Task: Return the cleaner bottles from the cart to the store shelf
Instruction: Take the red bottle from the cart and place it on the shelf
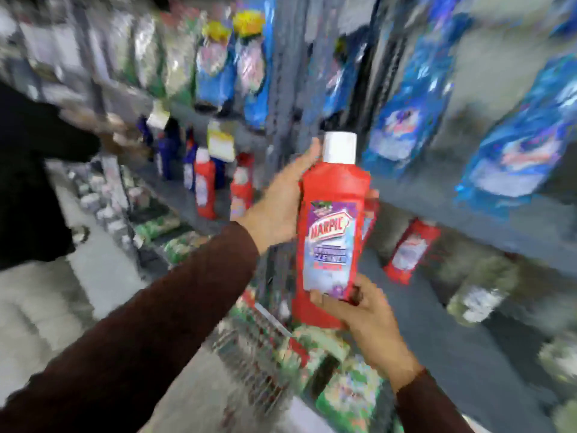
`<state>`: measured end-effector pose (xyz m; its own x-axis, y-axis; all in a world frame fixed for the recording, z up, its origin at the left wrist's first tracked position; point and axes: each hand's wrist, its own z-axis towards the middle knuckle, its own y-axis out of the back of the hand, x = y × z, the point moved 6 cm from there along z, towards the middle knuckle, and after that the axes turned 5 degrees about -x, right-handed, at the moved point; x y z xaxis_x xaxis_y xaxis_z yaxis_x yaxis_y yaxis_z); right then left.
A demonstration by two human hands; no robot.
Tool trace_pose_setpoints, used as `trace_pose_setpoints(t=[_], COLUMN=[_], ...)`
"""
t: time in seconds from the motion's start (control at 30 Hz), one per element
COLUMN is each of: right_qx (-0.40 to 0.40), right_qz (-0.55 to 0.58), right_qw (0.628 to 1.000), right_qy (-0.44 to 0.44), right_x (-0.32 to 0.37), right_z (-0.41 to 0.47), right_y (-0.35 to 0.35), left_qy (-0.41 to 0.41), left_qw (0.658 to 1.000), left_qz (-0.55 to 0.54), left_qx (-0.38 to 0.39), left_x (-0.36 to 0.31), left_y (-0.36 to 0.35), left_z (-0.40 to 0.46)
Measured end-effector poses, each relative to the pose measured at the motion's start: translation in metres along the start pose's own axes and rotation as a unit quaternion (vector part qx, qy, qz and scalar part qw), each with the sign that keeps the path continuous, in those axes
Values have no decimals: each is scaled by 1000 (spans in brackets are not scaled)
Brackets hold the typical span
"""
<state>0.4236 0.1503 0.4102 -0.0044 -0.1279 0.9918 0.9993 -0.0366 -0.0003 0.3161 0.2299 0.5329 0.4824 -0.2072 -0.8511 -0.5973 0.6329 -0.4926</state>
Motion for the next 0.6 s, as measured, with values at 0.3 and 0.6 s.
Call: trace_pose_setpoints(t=[0.3, 0.6], right_qx=[-103, -135], right_qz=[4, 4], right_qw=[983, 974], right_qy=[152, 182], right_x=[179, 248], right_z=[-25, -47], right_y=[144, 199], left_qy=[-56, -111], left_qw=[976, 958], left_qz=[78, 121], left_qx=[194, 235], left_x=[-65, -90], left_y=[-228, -319], left_z=[99, 128])
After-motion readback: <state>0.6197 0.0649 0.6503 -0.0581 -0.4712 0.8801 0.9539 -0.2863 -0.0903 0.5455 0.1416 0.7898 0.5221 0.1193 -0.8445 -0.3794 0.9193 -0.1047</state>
